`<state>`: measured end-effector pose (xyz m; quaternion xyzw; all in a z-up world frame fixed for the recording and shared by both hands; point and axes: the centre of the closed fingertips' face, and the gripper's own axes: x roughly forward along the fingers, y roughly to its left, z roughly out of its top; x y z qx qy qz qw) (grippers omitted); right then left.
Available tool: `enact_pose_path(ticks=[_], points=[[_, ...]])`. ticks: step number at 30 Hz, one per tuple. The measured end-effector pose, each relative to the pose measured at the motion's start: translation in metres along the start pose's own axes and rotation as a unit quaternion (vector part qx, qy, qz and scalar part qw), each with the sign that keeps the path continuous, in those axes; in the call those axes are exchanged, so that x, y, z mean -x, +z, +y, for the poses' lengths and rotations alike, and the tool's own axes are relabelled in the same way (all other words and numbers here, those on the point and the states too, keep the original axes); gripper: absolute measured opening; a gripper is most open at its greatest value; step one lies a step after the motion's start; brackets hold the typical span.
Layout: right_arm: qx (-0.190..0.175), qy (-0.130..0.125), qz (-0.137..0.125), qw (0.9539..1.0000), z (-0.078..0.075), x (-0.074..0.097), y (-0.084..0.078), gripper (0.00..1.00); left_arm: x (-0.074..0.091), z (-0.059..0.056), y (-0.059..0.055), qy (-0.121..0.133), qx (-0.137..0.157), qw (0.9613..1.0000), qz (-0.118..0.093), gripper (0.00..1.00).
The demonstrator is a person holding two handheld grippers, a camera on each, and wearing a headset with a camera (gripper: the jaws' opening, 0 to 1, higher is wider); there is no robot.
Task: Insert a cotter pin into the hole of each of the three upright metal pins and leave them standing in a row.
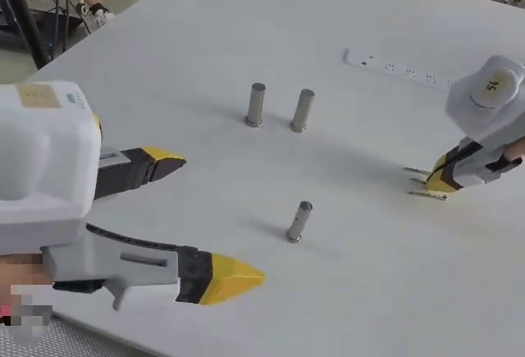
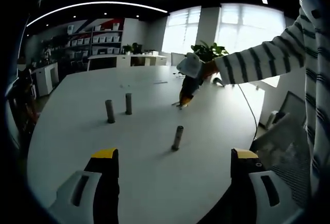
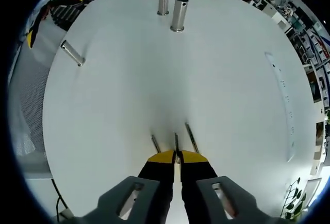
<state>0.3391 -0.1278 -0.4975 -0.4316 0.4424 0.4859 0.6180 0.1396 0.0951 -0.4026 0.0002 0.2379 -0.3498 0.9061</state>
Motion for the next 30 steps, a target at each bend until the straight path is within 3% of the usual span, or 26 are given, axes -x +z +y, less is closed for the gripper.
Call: enact_pose_path(ticks=[5, 7, 9, 10, 13, 15, 20, 25, 30], points=[[0.009, 0.007, 0.003, 0.9999, 0.002, 0.000, 0.001, 0.00, -0.002, -0.001, 0.001, -0.003, -0.012, 0.9999, 0.001, 0.88], [-0.022, 0.002, 0.012, 0.9997, 0.001, 0.000, 0.000, 0.00, -0.003, -0.002, 0.001, -0.003, -0.016, 0.9999, 0.003, 0.88], [-0.010, 0.003, 0.011, 0.9999, 0.000, -0.001, 0.001, 0.00, -0.003, -0.002, 0.000, -0.004, -0.015, 0.9999, 0.005, 0.88], [0.018, 0.004, 0.013, 0.9997, 0.000, 0.000, 0.001, 0.00, -0.003, -0.003, 0.000, -0.004, -0.015, 0.9999, 0.006, 0.88], [0.008, -0.002, 0.013, 0.9999, 0.001, 0.000, 0.000, 0.00, -0.003, -0.003, 0.000, -0.006, -0.015, 0.9999, 0.004, 0.88], [0.038, -0.007, 0.011, 0.9992, 0.002, 0.001, 0.000, 0.00, -0.003, -0.004, 0.001, -0.007, -0.016, 0.9999, 0.002, 0.88], [0.037, -0.014, 0.015, 0.9991, 0.002, 0.001, -0.001, 0.00, -0.004, -0.004, 0.002, -0.007, -0.027, 0.9996, 0.006, 0.88], [0.049, -0.023, -0.010, 0.9984, 0.004, 0.008, 0.003, 0.00, -0.004, -0.006, 0.005, -0.012, -0.027, 0.9996, 0.001, 0.88], [0.052, -0.056, -0.038, 0.9963, -0.003, 0.029, 0.007, 0.00, -0.007, -0.002, -0.005, -0.004, -0.032, 0.9990, 0.030, 0.87]])
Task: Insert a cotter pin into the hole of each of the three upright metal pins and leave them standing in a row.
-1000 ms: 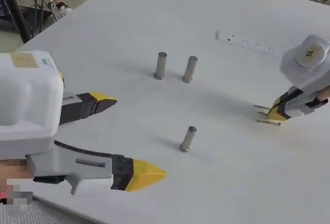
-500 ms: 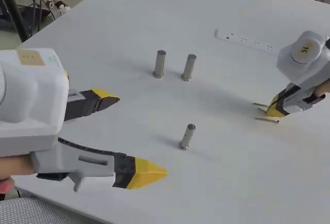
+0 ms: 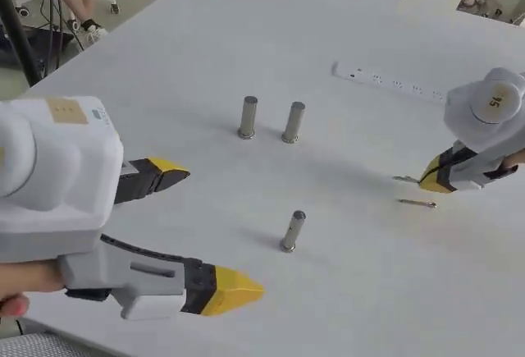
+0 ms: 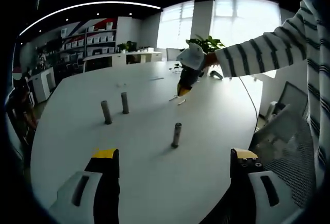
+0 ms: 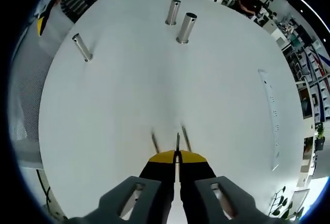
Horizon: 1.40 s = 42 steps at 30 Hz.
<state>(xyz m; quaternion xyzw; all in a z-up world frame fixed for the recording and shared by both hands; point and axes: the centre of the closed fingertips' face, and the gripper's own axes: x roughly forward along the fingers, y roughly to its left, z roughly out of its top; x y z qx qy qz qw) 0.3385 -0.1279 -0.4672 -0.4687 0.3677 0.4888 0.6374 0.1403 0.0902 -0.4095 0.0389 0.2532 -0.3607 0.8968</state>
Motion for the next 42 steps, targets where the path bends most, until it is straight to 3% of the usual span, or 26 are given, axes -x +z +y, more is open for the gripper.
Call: enact_pose_path(ticks=[8, 12, 16, 17, 24, 26, 27, 30, 34, 36, 42], points=[[-0.018, -0.047, -0.047, 0.9976, -0.002, 0.029, 0.008, 0.00, 0.000, 0.000, 0.001, 0.001, 0.012, 0.9999, -0.001, 0.83], [-0.024, -0.066, -0.076, 0.9946, 0.008, 0.039, 0.016, 0.00, 0.001, 0.000, 0.007, 0.000, 0.009, 0.9999, -0.009, 0.82], [-0.021, -0.084, -0.101, 0.9911, 0.021, 0.048, 0.026, 0.00, 0.001, -0.002, 0.017, -0.009, 0.028, 0.9993, -0.024, 0.75], [-0.020, -0.104, -0.113, 0.9879, 0.022, 0.052, 0.032, 0.00, 0.001, -0.003, 0.020, -0.010, 0.027, 0.9991, -0.029, 0.75], [-0.011, -0.149, -0.171, 0.9740, 0.040, 0.072, 0.063, 0.00, -0.004, -0.007, 0.031, -0.019, 0.033, 0.9982, -0.046, 0.72], [-0.023, -0.161, -0.202, 0.9658, 0.044, 0.080, 0.076, 0.00, -0.007, -0.009, 0.033, -0.019, 0.025, 0.9985, -0.044, 0.71], [-0.025, -0.162, -0.209, 0.9642, 0.046, 0.083, 0.079, 0.00, -0.007, -0.009, 0.033, -0.020, 0.025, 0.9985, -0.044, 0.71], [-0.016, -0.177, -0.215, 0.9603, 0.052, 0.090, 0.085, 0.00, -0.010, -0.012, 0.035, -0.025, 0.026, 0.9984, -0.045, 0.69], [-0.001, -0.187, -0.237, 0.9535, 0.066, 0.097, 0.097, 0.00, -0.014, -0.019, 0.039, -0.041, 0.050, 0.9963, -0.057, 0.67], [0.027, -0.203, -0.231, 0.9512, 0.068, 0.099, 0.100, 0.00, -0.015, -0.020, 0.041, -0.043, 0.049, 0.9961, -0.059, 0.66], [0.058, -0.228, -0.230, 0.9446, 0.091, 0.108, 0.114, 0.00, -0.022, -0.027, 0.048, -0.054, 0.050, 0.9948, -0.070, 0.61]])
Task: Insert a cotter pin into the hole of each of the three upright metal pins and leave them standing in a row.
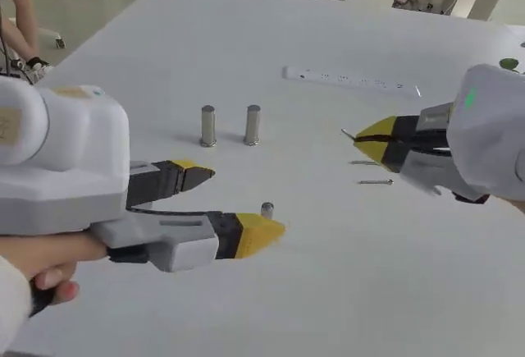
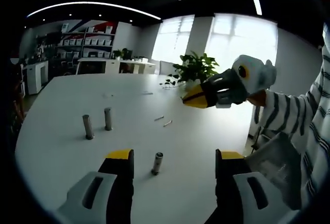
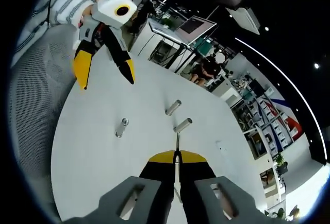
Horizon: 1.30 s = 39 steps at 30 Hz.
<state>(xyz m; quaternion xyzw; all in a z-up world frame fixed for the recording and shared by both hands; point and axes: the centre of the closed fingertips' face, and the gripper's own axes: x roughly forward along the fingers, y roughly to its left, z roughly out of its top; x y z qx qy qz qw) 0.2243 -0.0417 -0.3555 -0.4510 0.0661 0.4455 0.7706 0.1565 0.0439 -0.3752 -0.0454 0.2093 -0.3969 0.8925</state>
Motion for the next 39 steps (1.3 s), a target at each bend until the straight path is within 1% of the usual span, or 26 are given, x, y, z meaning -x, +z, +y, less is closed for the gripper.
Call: enact_pose_path(ticks=[2, 5, 12, 15, 17, 19, 22, 26, 29, 34, 36, 39], points=[[0.001, -0.002, -0.004, 1.0000, 0.005, 0.003, 0.005, 0.00, -0.003, -0.003, 0.003, -0.006, 0.001, 1.0000, -0.004, 0.60], [0.001, -0.006, -0.006, 1.0000, 0.011, 0.005, 0.008, 0.00, -0.006, -0.007, 0.007, -0.015, 0.001, 0.9998, -0.010, 0.59], [-0.021, -0.010, -0.014, 0.9996, 0.024, 0.008, 0.012, 0.00, -0.015, -0.011, 0.021, -0.036, 0.013, 0.9988, -0.030, 0.51], [-0.024, -0.010, -0.015, 0.9995, 0.028, 0.009, 0.013, 0.00, -0.019, -0.012, 0.025, -0.039, 0.017, 0.9987, -0.030, 0.47], [-0.024, -0.010, -0.014, 0.9996, 0.032, 0.009, 0.014, 0.00, -0.022, -0.012, 0.026, -0.037, 0.016, 0.9987, -0.030, 0.46], [-0.023, -0.009, -0.013, 0.9996, 0.035, 0.009, 0.014, 0.00, -0.025, -0.015, 0.026, -0.043, 0.017, 0.9986, -0.025, 0.45], [-0.021, -0.011, -0.013, 0.9996, 0.038, 0.009, 0.015, 0.00, -0.029, -0.019, 0.026, -0.052, 0.016, 0.9983, -0.022, 0.39], [-0.019, -0.006, -0.015, 0.9997, 0.044, 0.007, 0.017, 0.00, -0.034, -0.025, 0.026, -0.066, 0.016, 0.9975, -0.018, 0.33], [-0.006, -0.004, -0.015, 0.9999, 0.048, 0.008, 0.021, 0.00, -0.038, -0.029, 0.025, -0.074, 0.016, 0.9970, -0.014, 0.28], [-0.002, -0.001, -0.021, 0.9998, 0.052, 0.008, 0.026, 0.00, -0.041, -0.031, 0.024, -0.081, 0.024, 0.9963, -0.013, 0.19], [-0.002, 0.002, -0.022, 0.9998, 0.053, 0.008, 0.027, 0.00, -0.041, -0.032, 0.024, -0.082, 0.025, 0.9962, -0.013, 0.17], [-0.005, 0.002, -0.022, 0.9997, 0.054, 0.007, 0.027, 0.00, -0.042, -0.031, 0.022, -0.081, 0.024, 0.9964, -0.008, 0.15]])
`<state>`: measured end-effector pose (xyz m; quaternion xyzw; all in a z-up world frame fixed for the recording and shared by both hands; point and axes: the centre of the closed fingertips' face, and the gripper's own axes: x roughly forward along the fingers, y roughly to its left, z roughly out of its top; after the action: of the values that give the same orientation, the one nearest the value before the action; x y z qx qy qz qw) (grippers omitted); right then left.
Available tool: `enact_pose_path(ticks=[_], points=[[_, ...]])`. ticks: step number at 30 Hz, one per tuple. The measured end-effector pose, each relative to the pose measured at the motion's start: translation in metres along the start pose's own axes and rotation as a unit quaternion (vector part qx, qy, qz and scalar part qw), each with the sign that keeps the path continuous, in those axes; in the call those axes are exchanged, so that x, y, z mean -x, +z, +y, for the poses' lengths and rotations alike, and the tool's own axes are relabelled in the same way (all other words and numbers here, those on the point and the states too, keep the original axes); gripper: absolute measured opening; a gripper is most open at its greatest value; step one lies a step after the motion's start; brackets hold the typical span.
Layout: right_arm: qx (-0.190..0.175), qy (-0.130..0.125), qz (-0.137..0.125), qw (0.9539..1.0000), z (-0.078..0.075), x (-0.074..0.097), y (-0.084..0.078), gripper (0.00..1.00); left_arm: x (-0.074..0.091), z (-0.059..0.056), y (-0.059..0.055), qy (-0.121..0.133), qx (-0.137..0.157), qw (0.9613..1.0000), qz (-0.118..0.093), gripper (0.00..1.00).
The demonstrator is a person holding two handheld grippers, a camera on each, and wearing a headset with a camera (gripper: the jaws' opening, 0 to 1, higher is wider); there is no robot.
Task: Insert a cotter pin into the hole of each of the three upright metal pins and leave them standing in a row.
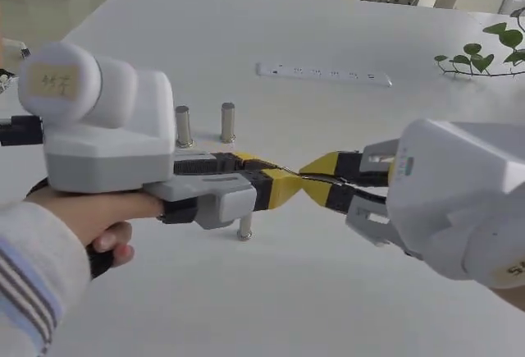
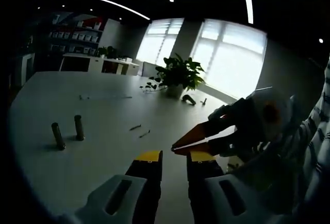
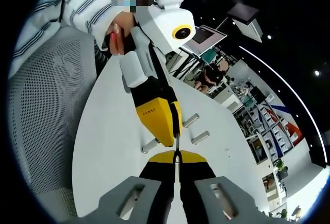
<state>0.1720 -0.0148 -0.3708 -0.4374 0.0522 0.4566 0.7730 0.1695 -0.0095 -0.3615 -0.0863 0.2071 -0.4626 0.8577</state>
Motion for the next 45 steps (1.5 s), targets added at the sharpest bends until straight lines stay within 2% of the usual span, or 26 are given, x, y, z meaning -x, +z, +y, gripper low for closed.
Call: enact_pose_path(ticks=[7, 14, 18, 29, 33, 36, 38, 45], points=[[0.010, 0.007, 0.001, 0.9999, 0.003, -0.002, 0.002, 0.00, -0.001, 0.001, 0.000, -0.002, 0.005, 1.0000, 0.002, 0.07], [0.030, 0.013, 0.005, 0.9995, 0.003, -0.004, 0.005, 0.00, -0.001, 0.001, -0.004, 0.000, 0.003, 1.0000, 0.008, 0.04], [0.026, 0.017, 0.002, 0.9995, 0.005, -0.005, 0.006, 0.00, 0.000, 0.002, -0.003, 0.003, 0.006, 0.9999, 0.008, 0.03], [0.041, 0.019, 0.003, 0.9990, 0.006, -0.006, 0.011, 0.00, 0.003, 0.004, -0.005, 0.009, 0.011, 0.9999, 0.009, 0.00], [0.043, 0.023, 0.005, 0.9988, 0.009, -0.007, 0.010, 0.00, 0.004, 0.004, -0.008, 0.007, 0.024, 0.9995, 0.017, 0.00], [0.040, 0.029, 0.002, 0.9988, 0.012, -0.008, 0.010, 0.00, 0.006, 0.003, -0.012, 0.001, 0.015, 0.9995, 0.028, 0.00], [0.038, 0.027, 0.001, 0.9989, 0.012, -0.009, 0.011, 0.00, 0.007, 0.004, -0.012, 0.008, 0.033, 0.9991, 0.025, 0.00], [0.043, 0.026, -0.001, 0.9988, 0.011, -0.011, 0.015, 0.00, 0.011, 0.005, -0.010, 0.010, 0.018, 0.9996, 0.019, 0.00]])
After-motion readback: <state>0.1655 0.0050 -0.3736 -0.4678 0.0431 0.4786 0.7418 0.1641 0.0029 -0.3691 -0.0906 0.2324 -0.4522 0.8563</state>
